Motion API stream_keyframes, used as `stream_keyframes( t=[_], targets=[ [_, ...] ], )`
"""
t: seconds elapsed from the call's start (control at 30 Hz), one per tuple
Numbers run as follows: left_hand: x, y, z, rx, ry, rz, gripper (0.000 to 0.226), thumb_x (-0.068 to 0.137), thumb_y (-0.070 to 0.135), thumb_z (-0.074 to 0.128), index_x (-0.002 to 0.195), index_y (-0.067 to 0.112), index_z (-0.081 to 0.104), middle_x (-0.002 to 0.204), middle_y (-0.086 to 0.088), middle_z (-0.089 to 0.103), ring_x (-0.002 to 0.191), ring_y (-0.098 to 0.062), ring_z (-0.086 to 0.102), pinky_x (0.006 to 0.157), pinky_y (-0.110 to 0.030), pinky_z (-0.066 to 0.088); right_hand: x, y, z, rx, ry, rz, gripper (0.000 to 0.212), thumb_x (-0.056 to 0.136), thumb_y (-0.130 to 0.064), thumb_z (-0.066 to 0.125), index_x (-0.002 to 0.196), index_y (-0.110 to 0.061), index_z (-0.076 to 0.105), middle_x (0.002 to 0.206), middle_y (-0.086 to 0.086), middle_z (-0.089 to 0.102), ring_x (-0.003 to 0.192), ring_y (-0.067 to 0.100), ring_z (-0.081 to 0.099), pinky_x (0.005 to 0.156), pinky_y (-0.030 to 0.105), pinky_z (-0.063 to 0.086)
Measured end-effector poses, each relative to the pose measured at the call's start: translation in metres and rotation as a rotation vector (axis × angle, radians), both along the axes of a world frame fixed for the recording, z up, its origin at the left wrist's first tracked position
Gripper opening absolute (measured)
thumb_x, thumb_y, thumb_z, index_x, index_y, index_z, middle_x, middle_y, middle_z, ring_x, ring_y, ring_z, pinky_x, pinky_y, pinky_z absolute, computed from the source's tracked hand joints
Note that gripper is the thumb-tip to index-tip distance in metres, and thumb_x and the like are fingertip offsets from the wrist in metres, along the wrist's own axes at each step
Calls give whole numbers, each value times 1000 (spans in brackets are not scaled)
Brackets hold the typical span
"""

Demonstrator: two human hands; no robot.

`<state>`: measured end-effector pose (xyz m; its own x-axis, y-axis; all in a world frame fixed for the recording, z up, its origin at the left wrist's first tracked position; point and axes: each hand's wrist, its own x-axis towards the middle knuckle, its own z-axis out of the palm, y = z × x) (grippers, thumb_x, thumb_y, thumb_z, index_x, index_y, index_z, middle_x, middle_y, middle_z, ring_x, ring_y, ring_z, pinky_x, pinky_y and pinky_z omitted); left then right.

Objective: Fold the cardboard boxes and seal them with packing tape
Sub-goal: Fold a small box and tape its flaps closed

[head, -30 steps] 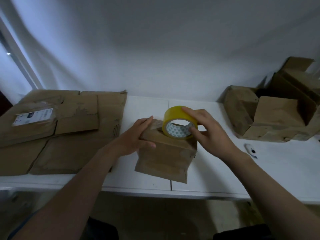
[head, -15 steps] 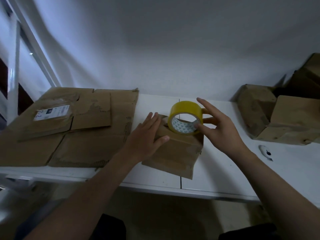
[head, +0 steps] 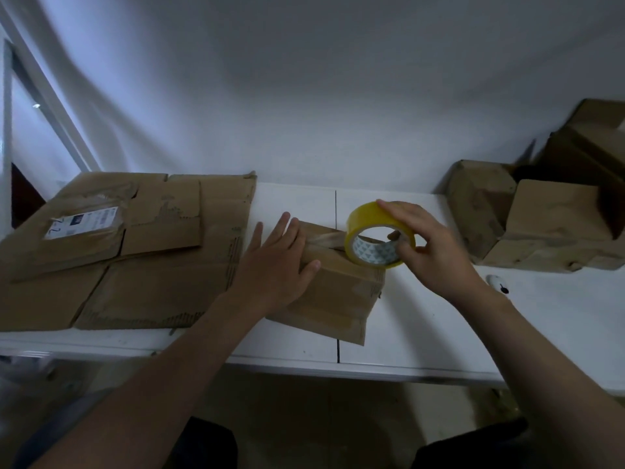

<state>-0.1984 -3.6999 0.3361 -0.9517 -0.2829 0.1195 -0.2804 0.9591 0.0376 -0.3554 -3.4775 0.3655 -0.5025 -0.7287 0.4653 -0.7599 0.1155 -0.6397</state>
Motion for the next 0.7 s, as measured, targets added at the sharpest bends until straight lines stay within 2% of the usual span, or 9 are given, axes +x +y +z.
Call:
stream_keyframes(
  t=[0.07,0.17,0.23,0.27,0.37,0.43,0.53,0.6,0.7],
  targets=[
    [-7,8,-1,-78,-3,-26,76,101,53,10,159,5,18,169,-10,9,156,-20,-3,126,-48,0,2,3,0,29,30,-39,77,95,10,50,150,-43,40,157,-14,39,138,-11,34,85,9,50],
    [-13,22,-5,-74,-24,-41,104,84,69,-7,158,-2,15,167,-20,11,156,-29,4,127,-46,0,4,5,3,89,102,-43,74,100,1,50,154,-46,31,164,-21,24,146,-12,19,98,14,46],
    [-19,30,-10,-62,7,-61,114,79,80,-1,158,0,16,167,-19,13,156,-30,8,127,-46,1,4,1,2,75,87,-16,71,101,-3,53,156,-42,32,165,-22,22,149,-3,23,98,17,48],
    [-22,32,-13,-55,28,-64,115,79,83,2,159,1,18,167,-17,16,156,-28,9,127,-44,2,5,-1,0,41,19,-5,69,101,-5,57,155,-41,34,163,-23,25,148,3,31,94,17,51],
    [-26,28,-18,-17,55,-65,117,77,89,2,159,7,20,167,-12,18,156,-23,9,127,-42,4,11,-6,-12,-109,-263,-17,62,95,-12,69,147,-38,48,145,-27,49,122,16,61,83,27,59],
    [-25,24,-19,2,64,-63,118,76,91,1,160,10,18,168,-11,18,156,-22,10,127,-41,7,13,-7,-18,-178,-300,-19,58,93,-9,71,141,-36,53,131,-29,57,113,16,64,83,30,60],
    [-24,21,-20,12,63,-67,112,81,86,6,160,8,18,168,-12,17,156,-21,10,127,-41,7,6,-6,-17,-183,-243,9,58,92,1,70,141,-27,58,120,-13,61,109,19,63,81,33,60],
    [-23,20,-20,-5,55,-69,111,82,85,5,159,6,19,167,-13,16,156,-21,10,127,-41,6,-1,-4,-11,-144,-173,17,61,88,8,68,139,-25,61,117,-5,60,108,23,63,72,38,61],
    [-22,21,-19,-26,27,-62,119,78,87,-8,159,4,16,168,-13,13,156,-22,8,127,-41,5,-12,5,3,-43,-27,3,65,81,7,66,135,-27,64,112,2,59,105,20,61,63,39,57]
  ],
)
